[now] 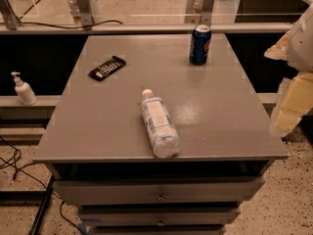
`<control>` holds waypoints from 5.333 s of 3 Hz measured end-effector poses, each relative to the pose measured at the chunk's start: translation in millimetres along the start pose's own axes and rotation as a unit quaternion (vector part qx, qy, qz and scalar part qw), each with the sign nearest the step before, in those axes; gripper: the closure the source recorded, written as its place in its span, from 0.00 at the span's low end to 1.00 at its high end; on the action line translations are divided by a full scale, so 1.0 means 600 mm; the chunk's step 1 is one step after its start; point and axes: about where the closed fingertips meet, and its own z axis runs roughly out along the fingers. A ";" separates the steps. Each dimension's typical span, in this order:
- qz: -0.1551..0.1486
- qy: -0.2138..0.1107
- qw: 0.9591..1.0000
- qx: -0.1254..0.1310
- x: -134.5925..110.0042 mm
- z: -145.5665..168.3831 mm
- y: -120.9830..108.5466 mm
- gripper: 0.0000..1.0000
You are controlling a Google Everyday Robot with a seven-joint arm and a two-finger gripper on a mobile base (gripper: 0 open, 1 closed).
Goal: Pick blue plastic bottle
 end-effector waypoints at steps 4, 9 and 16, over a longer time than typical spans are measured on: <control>-0.224 -0.115 0.965 -0.069 -0.169 0.081 0.018 0.00; -0.505 -0.127 0.853 0.016 -0.254 0.114 0.023 0.00; -0.727 -0.046 0.680 -0.085 -0.308 0.261 0.027 0.86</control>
Offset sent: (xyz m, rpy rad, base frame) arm 0.0057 0.0175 -0.0059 0.0466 0.0117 0.1062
